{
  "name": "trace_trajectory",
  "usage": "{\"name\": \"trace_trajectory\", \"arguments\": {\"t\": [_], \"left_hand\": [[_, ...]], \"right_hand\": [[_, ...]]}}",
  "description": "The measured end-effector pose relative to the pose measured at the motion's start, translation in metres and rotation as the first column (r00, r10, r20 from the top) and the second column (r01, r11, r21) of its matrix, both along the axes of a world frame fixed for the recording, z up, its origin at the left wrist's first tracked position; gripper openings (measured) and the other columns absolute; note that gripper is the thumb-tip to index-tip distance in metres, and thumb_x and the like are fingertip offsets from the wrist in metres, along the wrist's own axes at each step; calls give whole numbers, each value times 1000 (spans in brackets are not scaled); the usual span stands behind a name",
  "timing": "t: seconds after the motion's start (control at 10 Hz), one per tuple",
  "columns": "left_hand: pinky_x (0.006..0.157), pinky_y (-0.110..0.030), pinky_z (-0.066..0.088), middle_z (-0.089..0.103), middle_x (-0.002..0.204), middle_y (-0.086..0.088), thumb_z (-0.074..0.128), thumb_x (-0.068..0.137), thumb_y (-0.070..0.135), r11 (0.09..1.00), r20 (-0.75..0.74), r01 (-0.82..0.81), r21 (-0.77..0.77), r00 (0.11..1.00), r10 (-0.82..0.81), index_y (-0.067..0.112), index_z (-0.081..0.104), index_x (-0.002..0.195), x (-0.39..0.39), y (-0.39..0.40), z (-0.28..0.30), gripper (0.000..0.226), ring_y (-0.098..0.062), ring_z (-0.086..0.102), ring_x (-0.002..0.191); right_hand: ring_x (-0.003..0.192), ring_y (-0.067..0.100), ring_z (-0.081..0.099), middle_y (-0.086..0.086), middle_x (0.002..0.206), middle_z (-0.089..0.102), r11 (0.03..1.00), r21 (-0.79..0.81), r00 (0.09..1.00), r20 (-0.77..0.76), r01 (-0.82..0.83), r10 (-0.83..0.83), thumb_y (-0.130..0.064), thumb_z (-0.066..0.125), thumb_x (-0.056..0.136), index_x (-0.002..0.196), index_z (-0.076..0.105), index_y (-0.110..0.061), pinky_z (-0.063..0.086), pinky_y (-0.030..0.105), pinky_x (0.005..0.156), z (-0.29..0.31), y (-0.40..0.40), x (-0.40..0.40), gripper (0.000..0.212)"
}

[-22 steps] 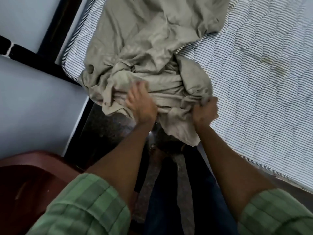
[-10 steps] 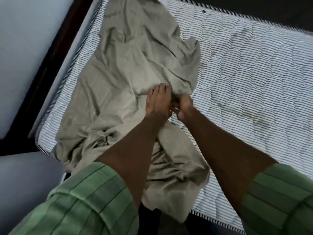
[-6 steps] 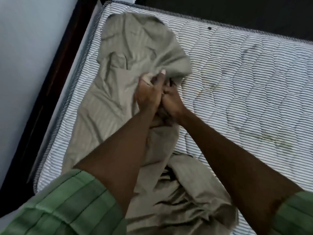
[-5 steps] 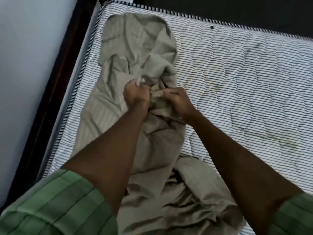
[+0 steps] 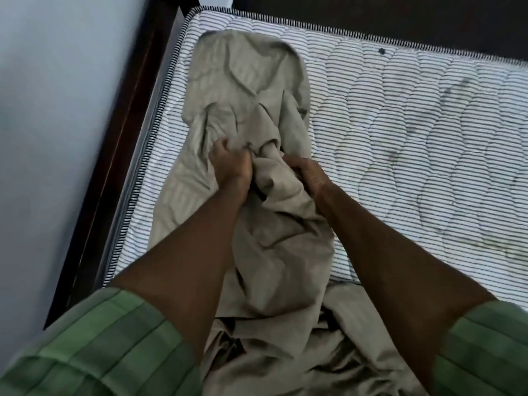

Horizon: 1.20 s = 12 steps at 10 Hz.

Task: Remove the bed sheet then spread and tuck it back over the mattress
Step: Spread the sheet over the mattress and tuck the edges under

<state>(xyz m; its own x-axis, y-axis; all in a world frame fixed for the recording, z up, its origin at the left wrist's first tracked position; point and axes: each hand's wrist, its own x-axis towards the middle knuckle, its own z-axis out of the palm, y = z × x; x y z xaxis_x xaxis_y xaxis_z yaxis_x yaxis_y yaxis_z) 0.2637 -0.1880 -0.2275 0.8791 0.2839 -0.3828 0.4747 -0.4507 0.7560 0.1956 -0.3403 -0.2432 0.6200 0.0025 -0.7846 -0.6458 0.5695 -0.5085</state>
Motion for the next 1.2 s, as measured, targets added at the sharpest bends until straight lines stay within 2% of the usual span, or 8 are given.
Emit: {"name": "trace_trajectory", "arguments": {"t": [0.2,0.3,0.4,0.7,0.8,0.9,1.1,1.2], "left_hand": [[100,-38,46,51,137,-11,68,89,25,785,-133,431,444,899,-418,14,73,110,0,6,-17,24,-37,54,122],[100,-40,48,50,138,-15,65,94,31,792,-184,368,487,930,-319,10,71,120,5,3,-12,34,-37,54,125],[104,-36,44,50,140,-16,60,98,23,815,-206,315,486,948,-243,7,63,127,5,-5,-8,33,-32,52,129],[79,-28,49,62,98,0,56,94,18,956,-167,-1,294,985,53,10,63,131,28,16,-11,39,-26,63,118],[89,-33,48,59,114,-3,33,95,6,885,-57,-172,432,974,217,7,58,131,38,24,-11,44,-29,56,125],[96,-41,41,59,127,-8,54,87,18,778,283,-132,615,957,-61,18,62,115,6,-16,-9,29,-30,56,120],[105,-47,38,63,129,-6,59,82,18,770,200,463,439,785,-586,18,60,126,-48,-70,-34,44,-33,55,122],[94,-45,50,65,118,-14,59,86,14,807,112,540,239,810,-575,9,66,116,-51,-74,-44,31,-35,61,110]], "right_hand": [[108,32,72,17,115,75,999,-45,999,-29,24,-25,-33,100,40,119,74,-2,58,46,97,-2,-23,-5,89],[96,29,76,14,105,78,978,-192,995,-35,87,-95,-32,102,40,114,73,0,62,45,86,5,-38,-3,85],[62,12,73,9,85,75,898,-395,978,12,194,-206,-15,91,71,92,68,-6,56,24,53,17,-57,-2,32],[90,34,76,16,99,77,564,-455,684,149,689,-714,-8,87,56,108,70,-1,60,58,73,11,-163,-35,55],[105,33,74,13,113,76,655,-295,714,180,696,-677,-44,82,72,116,70,-11,61,54,82,27,-155,-52,56],[113,28,71,9,124,73,850,-80,846,178,521,-502,-67,40,98,122,67,-20,60,49,89,41,-110,-49,59],[114,32,69,19,122,70,668,280,708,-62,689,-704,-38,33,105,123,64,-1,56,45,99,12,-114,-94,52],[108,29,70,10,109,77,918,14,915,-95,395,-392,-20,48,106,127,66,-7,63,43,84,2,-89,-104,30]]}}
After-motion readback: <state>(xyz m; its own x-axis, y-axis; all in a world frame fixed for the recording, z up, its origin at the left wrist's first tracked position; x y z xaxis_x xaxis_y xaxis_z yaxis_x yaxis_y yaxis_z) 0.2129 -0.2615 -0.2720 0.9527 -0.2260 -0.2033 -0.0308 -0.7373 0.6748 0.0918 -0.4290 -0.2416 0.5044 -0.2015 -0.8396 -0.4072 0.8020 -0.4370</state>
